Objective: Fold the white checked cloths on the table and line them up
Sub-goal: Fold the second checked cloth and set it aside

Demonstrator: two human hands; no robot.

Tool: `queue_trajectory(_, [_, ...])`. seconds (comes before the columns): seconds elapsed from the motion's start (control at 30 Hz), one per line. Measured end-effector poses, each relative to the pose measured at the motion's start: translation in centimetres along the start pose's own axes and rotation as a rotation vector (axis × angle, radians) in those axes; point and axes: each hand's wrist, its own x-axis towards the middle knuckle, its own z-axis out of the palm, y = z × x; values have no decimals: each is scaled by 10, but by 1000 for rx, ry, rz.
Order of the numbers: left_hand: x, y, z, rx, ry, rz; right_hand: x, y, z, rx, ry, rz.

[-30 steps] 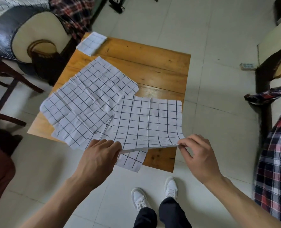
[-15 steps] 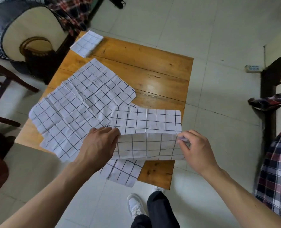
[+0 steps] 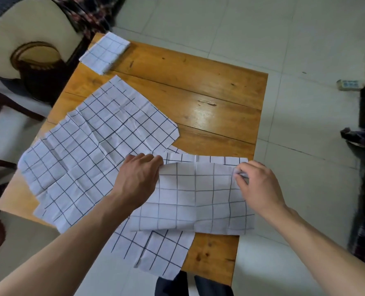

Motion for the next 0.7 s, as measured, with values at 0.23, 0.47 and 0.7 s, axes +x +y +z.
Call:
queue_trajectory(0.23, [37,-23,43,-3,-43,34,35,18,37,-49,52,71])
queue_trajectory(0.47, [50,-29,67,4,-48,8,42,35,53,-98,42,118])
queue_trajectory(0.7, [54,-24,72,51,-13,-72,46,41,50,-92,40,129])
